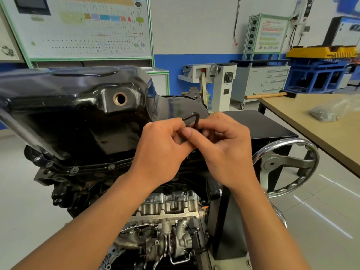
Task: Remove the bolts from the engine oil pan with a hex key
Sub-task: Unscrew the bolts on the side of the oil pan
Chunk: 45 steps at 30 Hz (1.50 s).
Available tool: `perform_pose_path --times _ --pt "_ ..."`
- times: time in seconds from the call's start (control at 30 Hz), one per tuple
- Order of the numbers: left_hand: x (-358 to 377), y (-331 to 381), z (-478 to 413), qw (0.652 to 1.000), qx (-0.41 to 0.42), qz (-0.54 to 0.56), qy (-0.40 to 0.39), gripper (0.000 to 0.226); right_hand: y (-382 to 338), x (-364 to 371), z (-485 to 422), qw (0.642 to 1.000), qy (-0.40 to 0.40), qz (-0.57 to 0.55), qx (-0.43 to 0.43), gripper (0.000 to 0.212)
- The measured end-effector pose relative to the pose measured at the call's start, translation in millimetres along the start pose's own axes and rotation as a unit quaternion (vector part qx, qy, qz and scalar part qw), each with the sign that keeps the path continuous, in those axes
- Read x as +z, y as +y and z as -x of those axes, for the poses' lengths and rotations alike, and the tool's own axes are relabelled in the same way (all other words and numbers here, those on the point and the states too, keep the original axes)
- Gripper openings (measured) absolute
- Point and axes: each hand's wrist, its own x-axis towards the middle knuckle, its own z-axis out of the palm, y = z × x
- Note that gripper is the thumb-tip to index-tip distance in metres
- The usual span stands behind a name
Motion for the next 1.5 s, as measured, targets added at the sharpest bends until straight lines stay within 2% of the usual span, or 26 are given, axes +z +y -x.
perform_pose_path --times 0.1,0.2,0.33,0.5,0.6,0.7,0.77,0.93,1.07,1.13,1.23,1.37,1.43,1.5 --pt "-4.7 2.9 1.2 0.998 0.0 0.028 -0.063 0.007 2.1 -2.2 0.2 1.0 -0.009 -0.004 -0.006 0.007" --pt "-11.8 3.4 2.4 0.993 0.028 0.017 -0.113 0.026 3.5 -6.8 0.2 0.998 -0.056 0.008 -0.007 0.012" --pt "-10.7 3.1 3.8 0.998 0.031 0.004 -0.062 0.011 1.5 -2.9 3.5 0.998 -0.064 0.003 -0.004 0.019" --pt "-6.6 1.2 2.9 0.999 0.026 0.003 -0.032 0.005 1.8 -1.1 3.4 1.0 -0.006 0.005 0.001 0.013" --pt "-6.6 0.3 2.6 0.999 0.011 0.014 -0.04 0.011 1.4 -2.9 1.5 0.999 -0.032 0.017 -0.01 0.004" --pt "-12.0 2.8 3.4 0.993 0.013 0.031 -0.111 0.02 -1.1 -7.6 -0.1 0.997 -0.071 0.027 -0.024 0.019" --pt "-14.5 2.8 3.6 0.992 0.012 0.023 -0.127 0.018 -1.1 -9.2 0.9 0.996 -0.084 0.035 -0.021 0.014" --pt "-8.1 1.3 3.9 0.997 0.022 0.005 -0.074 0.023 -5.8 -4.8 2.1 0.992 -0.105 0.072 -0.014 0.02" --pt "-2.3 -1.3 2.6 1.0 0.002 -0.013 -0.023 0.023 -7.1 -5.1 1.5 0.998 -0.03 0.055 -0.008 0.012" --pt "-0.1 -0.5 2.4 1.0 0.002 -0.021 -0.01 0.028 -5.5 -5.1 0.5 0.999 -0.013 0.043 0.006 0.018" --pt "-1.1 0.4 3.3 1.0 -0.003 -0.008 -0.019 0.022 -7.3 -4.9 -1.7 0.997 -0.042 0.065 -0.006 0.022" --pt "-8.4 2.2 3.4 0.994 -0.002 0.01 -0.106 0.029 -9.5 -4.5 -2.9 0.992 -0.082 0.098 -0.024 0.018" --pt "-8.7 3.1 2.7 0.996 0.004 0.016 -0.09 0.03 -9.4 -2.4 -2.8 0.99 -0.094 0.103 -0.019 0.018" --pt "-5.9 1.6 1.6 0.998 0.001 0.015 -0.057 0.029 -9.7 -0.5 -2.6 0.993 -0.064 0.1 -0.021 0.017"
